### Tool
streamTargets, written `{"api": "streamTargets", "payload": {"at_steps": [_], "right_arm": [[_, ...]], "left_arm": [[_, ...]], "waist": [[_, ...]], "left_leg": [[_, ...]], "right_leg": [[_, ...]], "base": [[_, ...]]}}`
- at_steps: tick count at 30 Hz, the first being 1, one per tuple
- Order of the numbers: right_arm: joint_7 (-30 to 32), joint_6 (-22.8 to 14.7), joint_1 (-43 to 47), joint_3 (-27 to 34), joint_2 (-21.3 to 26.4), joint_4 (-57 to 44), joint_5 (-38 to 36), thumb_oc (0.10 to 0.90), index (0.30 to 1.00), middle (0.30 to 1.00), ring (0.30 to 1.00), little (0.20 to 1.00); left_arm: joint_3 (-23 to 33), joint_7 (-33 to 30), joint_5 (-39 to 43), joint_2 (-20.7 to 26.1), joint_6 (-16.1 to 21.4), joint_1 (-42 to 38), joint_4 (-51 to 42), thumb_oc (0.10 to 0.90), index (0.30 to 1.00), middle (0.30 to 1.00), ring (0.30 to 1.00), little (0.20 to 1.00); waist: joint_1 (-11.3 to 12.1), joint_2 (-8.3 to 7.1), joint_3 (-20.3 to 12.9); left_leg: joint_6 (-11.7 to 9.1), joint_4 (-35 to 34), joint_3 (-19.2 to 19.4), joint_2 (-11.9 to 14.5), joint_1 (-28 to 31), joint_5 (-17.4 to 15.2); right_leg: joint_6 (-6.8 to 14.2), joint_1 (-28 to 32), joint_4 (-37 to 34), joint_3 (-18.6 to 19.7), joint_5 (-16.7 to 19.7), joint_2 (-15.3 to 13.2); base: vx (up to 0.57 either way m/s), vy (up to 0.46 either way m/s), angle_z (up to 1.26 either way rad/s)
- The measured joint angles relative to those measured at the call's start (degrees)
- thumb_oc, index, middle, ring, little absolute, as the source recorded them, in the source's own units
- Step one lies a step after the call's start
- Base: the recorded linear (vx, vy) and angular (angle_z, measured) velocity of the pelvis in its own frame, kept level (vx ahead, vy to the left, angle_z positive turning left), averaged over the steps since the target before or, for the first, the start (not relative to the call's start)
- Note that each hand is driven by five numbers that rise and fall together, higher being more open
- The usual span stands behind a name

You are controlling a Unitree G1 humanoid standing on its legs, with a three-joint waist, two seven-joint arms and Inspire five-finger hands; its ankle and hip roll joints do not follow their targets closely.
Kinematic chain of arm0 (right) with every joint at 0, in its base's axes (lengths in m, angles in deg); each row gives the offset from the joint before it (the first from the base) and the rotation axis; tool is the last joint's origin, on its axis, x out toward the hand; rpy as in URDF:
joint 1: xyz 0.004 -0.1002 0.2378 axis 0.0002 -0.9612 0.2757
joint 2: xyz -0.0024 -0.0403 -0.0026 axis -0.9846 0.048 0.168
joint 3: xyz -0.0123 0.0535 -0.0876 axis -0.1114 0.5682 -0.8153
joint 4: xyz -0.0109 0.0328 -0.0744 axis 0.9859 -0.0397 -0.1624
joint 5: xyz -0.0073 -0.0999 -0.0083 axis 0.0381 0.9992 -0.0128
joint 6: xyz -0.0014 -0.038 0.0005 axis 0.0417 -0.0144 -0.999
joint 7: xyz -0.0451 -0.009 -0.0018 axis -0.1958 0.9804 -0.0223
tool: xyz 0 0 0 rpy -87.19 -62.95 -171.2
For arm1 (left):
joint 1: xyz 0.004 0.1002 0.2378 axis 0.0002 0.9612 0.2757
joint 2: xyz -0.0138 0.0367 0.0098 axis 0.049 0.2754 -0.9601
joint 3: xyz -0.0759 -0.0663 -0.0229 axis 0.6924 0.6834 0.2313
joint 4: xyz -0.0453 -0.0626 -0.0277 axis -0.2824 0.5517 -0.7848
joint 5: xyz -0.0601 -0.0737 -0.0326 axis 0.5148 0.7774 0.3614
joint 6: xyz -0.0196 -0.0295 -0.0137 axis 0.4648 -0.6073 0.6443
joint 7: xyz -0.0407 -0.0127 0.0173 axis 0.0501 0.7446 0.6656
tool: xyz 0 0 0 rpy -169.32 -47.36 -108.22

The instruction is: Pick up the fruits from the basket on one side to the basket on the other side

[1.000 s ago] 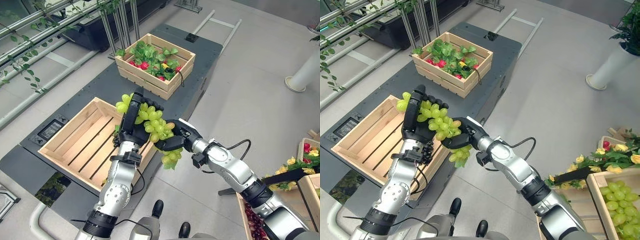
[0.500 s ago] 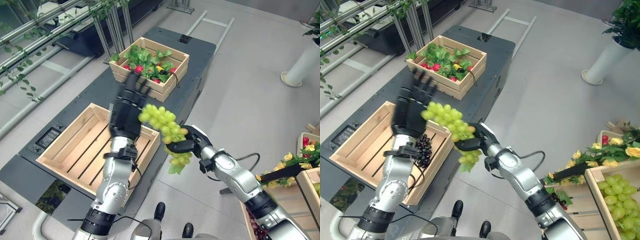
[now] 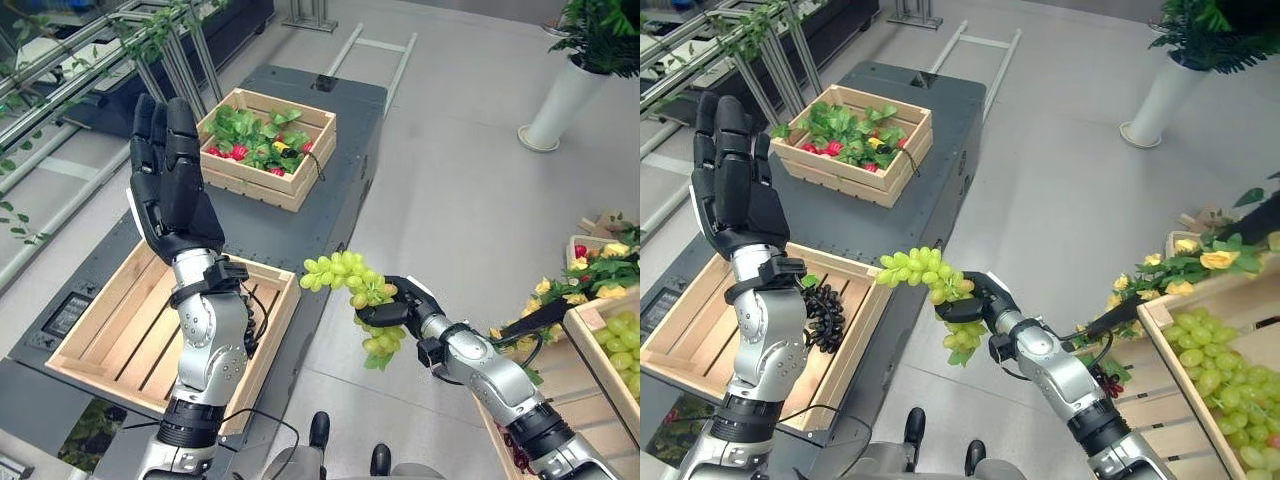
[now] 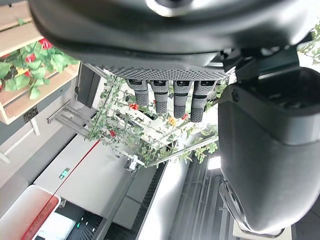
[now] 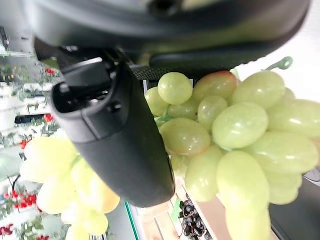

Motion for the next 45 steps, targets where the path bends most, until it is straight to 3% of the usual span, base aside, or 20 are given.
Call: {"api": "streamTargets", "payload": {"at_steps": [2,6,12,20,29,40,45], "right_arm": [[-1.0,-0.4,-0.5,0.0,0.2,0.0,0.0,0.400,0.300,0.300,0.300,0.300],[-9.8,-2.8,-1.4,0.6,3.5,-3.0,1.8,0.400,0.300,0.300,0.300,0.300],[-18.6,-9.9,-1.2,4.4,6.8,-6.2,1.0,0.400,0.300,0.300,0.300,0.300],[-26.4,-11.9,-1.2,7.3,7.1,-14.0,-3.1,0.400,0.300,0.300,0.300,0.300],[-31.1,-11.9,-1.3,11.6,7.3,-16.5,-4.7,0.400,0.300,0.300,0.300,0.300],[-31.5,-11.9,-1.2,11.8,9.7,-21.4,-5.2,0.400,0.300,0.300,0.300,0.300],[-33.0,-12.9,-1.2,16.5,11.6,-23.4,-5.2,0.400,0.300,0.300,0.300,0.300]], "left_arm": [[-0.4,0.1,0.0,0.0,0.0,0.0,0.0,0.800,0.900,0.900,0.900,0.900],[-3.1,2.9,2.7,-0.1,-0.5,0.0,0.0,0.800,0.900,0.900,0.900,0.900],[-4.9,9.4,6.3,-0.2,-1.8,0.0,1.4,0.800,0.900,0.900,0.900,0.900],[-4.8,11.7,6.7,-0.3,-4.2,0.0,4.1,0.800,0.900,0.900,0.900,0.900],[-4.9,12.2,2.7,-0.7,-8.6,0.0,12.2,0.800,0.900,0.900,0.900,0.900],[-4.9,11.1,2.2,-2.0,-9.2,0.0,13.3,0.800,0.900,0.900,0.900,0.900],[-4.8,11.2,0.2,-1.9,-9.3,0.0,13.7,0.800,0.900,0.900,0.900,0.900]], "waist": [[-0.7,0.01,-0.2],[-2.1,0.12,-0.4],[-3.7,0.10,-0.5],[-5.4,0.02,-0.7],[-7.3,-0.23,-0.9],[-8.6,-0.47,-1.0],[-9.2,-1.09,-1.4]], "left_leg": [[0.0,0.0,0.2,0.0,0.1,0.0],[0.3,0.0,2.8,0.5,0.2,-0.2],[0.6,0.0,4.1,0.9,1.1,-0.5],[0.8,0.0,6.9,1.4,1.5,-0.7],[0.8,-0.1,9.5,1.6,2.3,-1.2],[1.2,-0.1,10.1,1.6,2.4,-1.2],[1.1,-0.1,11.0,1.5,2.4,-1.5]], "right_leg": [[0.1,0.0,0.0,0.3,0.1,0.0],[0.2,-1.0,0.0,2.9,0.9,0.1],[0.3,-1.1,-0.1,4.9,1.7,0.2],[0.3,-1.9,0.0,7.6,2.5,0.5],[0.6,-2.2,0.0,10.3,3.1,0.5],[0.7,-2.3,-0.1,10.8,3.3,0.5],[0.9,-2.7,0.0,12.0,3.4,0.6]], "base": [[-0.06,0.021,-0.18],[-0.05,0.026,-0.32],[-0.02,0.035,-0.22],[0.00,0.050,-0.19],[0.01,0.055,-0.16],[0.00,0.024,-0.03],[0.01,0.030,-0.08]]}}
